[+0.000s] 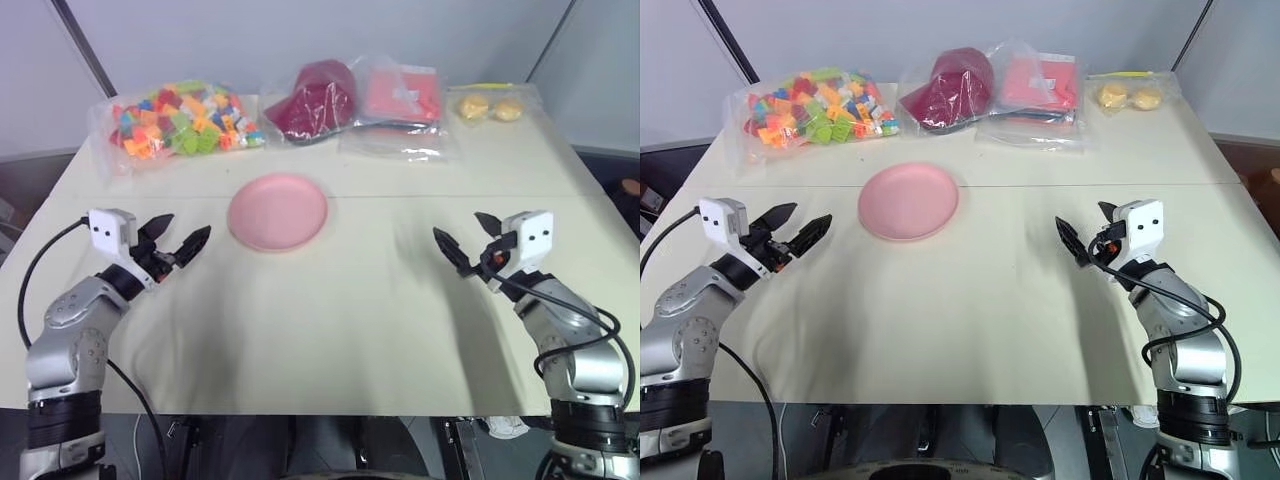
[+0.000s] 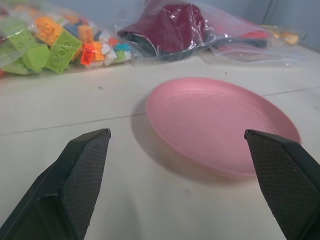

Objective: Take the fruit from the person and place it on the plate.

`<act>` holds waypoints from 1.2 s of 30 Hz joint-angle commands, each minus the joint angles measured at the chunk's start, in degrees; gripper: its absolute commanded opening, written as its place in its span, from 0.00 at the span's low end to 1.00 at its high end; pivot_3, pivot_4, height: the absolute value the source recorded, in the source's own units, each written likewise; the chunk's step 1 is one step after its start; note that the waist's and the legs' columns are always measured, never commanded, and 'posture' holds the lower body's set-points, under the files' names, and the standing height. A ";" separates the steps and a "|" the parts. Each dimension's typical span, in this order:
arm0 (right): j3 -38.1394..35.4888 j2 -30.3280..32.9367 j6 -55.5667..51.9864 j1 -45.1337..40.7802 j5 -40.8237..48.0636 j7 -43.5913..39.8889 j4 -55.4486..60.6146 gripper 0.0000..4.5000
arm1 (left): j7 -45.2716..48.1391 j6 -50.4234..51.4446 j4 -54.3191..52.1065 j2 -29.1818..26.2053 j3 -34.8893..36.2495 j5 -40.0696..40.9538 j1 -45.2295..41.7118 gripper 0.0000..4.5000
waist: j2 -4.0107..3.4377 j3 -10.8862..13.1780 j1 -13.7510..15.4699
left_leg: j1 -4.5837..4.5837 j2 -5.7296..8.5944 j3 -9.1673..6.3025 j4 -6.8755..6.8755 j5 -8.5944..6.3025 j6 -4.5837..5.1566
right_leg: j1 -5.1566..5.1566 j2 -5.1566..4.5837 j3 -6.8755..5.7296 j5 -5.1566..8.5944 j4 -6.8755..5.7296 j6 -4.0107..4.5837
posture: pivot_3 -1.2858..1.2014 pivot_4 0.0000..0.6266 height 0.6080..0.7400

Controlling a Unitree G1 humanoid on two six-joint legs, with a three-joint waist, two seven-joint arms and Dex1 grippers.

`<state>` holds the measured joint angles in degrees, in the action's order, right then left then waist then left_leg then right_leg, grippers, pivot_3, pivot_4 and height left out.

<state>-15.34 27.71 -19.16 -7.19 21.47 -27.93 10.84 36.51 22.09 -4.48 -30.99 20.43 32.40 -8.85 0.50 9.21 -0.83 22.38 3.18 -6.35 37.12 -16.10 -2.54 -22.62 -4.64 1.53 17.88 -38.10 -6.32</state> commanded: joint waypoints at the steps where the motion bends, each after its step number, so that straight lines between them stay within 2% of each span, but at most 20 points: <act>1: -0.80 -0.06 1.46 -0.21 0.02 0.19 0.64 0.99 | 0.16 -0.71 -1.87 -0.74 0.77 0.01 0.06 1.00 | 0.00 0.00 0.02 | 0.00 0.00 0.00 0.00 0.00 0.00 | 0.00 0.00 0.00 0.00 0.00 0.00 | 0.52 0.24 1.00; 36: -0.08 -0.54 2.28 -0.01 -0.61 0.80 -0.35 0.99 | 0.43 -1.75 -1.41 -0.20 0.67 -1.04 -0.44 1.00 | 0.00 0.00 0.02 | 0.00 0.00 0.00 0.01 0.00 0.00 | 0.00 0.00 0.00 0.00 0.00 0.00 | 0.52 0.24 1.00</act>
<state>-14.87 27.34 -18.29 -7.12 20.98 -27.29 9.73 36.76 21.66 -4.62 -30.98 20.25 30.99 -8.83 0.50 9.21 -0.81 22.38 3.18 -6.35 37.13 -16.10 -2.54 -22.62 -4.64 1.53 17.88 -38.10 -6.32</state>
